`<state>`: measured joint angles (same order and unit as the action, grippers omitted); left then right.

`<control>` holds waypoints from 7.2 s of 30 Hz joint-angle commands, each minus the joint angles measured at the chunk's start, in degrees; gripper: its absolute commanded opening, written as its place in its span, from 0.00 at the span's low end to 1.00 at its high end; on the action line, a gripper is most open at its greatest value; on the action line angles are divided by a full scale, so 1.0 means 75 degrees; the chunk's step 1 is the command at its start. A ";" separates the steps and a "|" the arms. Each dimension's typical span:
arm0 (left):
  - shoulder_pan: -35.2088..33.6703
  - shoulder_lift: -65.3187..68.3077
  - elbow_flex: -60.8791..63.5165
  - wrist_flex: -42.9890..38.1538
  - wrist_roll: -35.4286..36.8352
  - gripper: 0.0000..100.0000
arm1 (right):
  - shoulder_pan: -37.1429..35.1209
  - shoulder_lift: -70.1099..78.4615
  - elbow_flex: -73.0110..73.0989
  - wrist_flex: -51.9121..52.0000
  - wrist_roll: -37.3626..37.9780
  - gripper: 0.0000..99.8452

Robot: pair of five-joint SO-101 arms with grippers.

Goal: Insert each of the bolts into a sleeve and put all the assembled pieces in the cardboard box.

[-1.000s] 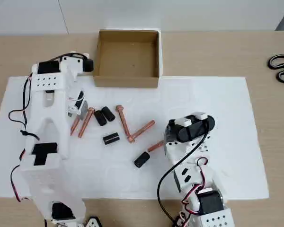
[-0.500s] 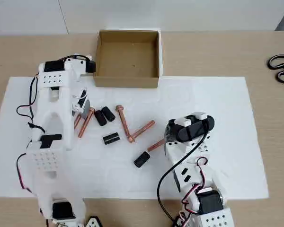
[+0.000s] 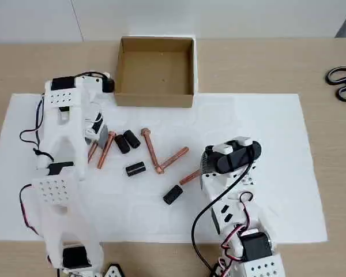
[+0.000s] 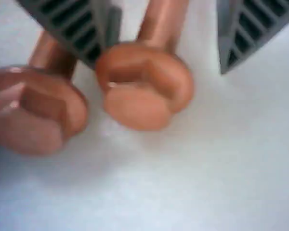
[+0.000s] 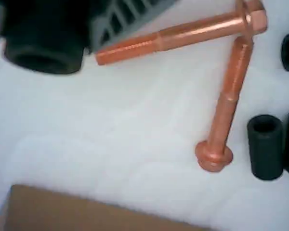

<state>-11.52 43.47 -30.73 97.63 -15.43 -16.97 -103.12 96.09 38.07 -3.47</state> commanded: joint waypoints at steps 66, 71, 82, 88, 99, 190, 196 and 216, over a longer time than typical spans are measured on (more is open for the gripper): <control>0.5708 -1.5859 1.1505 -1.0432 0.3540 0.01 | -0.1612 -0.0111 0.0047 -0.3921 0.1114 0.00; 0.5755 -1.5801 1.1540 -1.0479 0.3552 0.01 | -0.1612 -0.0111 0.0047 -0.4308 0.1125 0.00; 0.5767 -1.5789 1.1540 -0.9682 0.3552 0.01 | -0.1741 -0.0111 0.0047 -0.4800 0.2204 0.00; 0.5732 -1.5789 1.1294 -0.9659 0.3528 0.01 | -0.2444 -0.0111 0.0047 -0.4800 0.2532 0.00; 0.5720 -1.5215 1.1095 -0.9073 0.3528 0.01 | -0.2362 -0.0111 0.0047 -0.4800 0.2532 0.00; 0.1032 -1.9669 1.4693 -0.9178 0.3505 0.01 | -0.0147 1.9499 -1.4933 -0.8176 -0.0070 0.00; 0.1032 -1.9669 1.4705 -0.9178 0.3505 0.01 | -0.0158 2.0448 -1.6340 -0.6840 -0.0082 0.01; 0.1032 -1.9669 1.4939 -0.9178 0.3516 0.01 | -0.0064 2.0823 -1.8766 -0.2268 -0.0785 0.24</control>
<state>-3.52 -103.43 81.89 30.02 11.03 -17.49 57.93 -41.49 15.82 -8.84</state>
